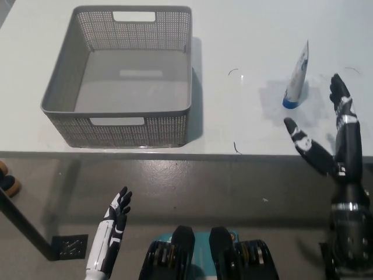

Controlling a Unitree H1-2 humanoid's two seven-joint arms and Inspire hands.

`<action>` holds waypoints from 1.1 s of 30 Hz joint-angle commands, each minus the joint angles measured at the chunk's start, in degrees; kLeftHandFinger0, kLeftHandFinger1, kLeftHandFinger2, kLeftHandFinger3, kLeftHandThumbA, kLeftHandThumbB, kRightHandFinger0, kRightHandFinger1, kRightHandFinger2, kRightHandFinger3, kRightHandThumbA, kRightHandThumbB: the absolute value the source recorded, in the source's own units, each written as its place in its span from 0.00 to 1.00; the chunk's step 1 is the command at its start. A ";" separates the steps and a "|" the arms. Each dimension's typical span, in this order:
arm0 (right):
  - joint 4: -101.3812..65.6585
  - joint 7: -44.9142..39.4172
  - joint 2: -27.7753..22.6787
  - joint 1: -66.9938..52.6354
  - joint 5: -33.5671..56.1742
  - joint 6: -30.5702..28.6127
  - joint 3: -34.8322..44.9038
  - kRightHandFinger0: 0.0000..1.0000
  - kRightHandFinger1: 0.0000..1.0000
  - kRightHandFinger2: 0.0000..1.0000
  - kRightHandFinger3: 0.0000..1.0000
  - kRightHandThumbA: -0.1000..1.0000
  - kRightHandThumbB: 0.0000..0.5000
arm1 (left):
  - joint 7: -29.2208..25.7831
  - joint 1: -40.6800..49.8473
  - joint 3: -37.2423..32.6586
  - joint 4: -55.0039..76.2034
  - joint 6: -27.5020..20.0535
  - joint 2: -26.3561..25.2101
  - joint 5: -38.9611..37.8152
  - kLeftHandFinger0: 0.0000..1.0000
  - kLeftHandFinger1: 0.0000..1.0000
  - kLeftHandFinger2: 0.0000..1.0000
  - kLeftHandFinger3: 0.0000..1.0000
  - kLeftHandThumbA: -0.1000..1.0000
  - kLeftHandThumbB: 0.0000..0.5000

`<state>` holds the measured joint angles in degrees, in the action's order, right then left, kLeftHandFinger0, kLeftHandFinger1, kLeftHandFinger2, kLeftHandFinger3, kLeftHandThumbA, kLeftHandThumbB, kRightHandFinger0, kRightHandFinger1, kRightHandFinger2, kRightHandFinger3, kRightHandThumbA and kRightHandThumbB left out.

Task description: Use the right hand to pick up a shampoo and place it into a container on the left side

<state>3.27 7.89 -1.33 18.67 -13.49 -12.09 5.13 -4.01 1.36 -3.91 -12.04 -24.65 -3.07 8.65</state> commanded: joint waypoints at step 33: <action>39.29 5.99 -8.28 25.12 3.54 0.51 3.17 1.00 1.00 1.00 1.00 0.92 0.83 | -2.40 0.48 -2.26 2.31 -2.28 -1.58 -0.88 1.00 1.00 1.00 1.00 1.00 0.44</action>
<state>40.98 12.05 -8.07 39.15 -11.73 -9.03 7.75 -5.77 2.18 -5.97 -11.67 -24.73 -4.20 8.26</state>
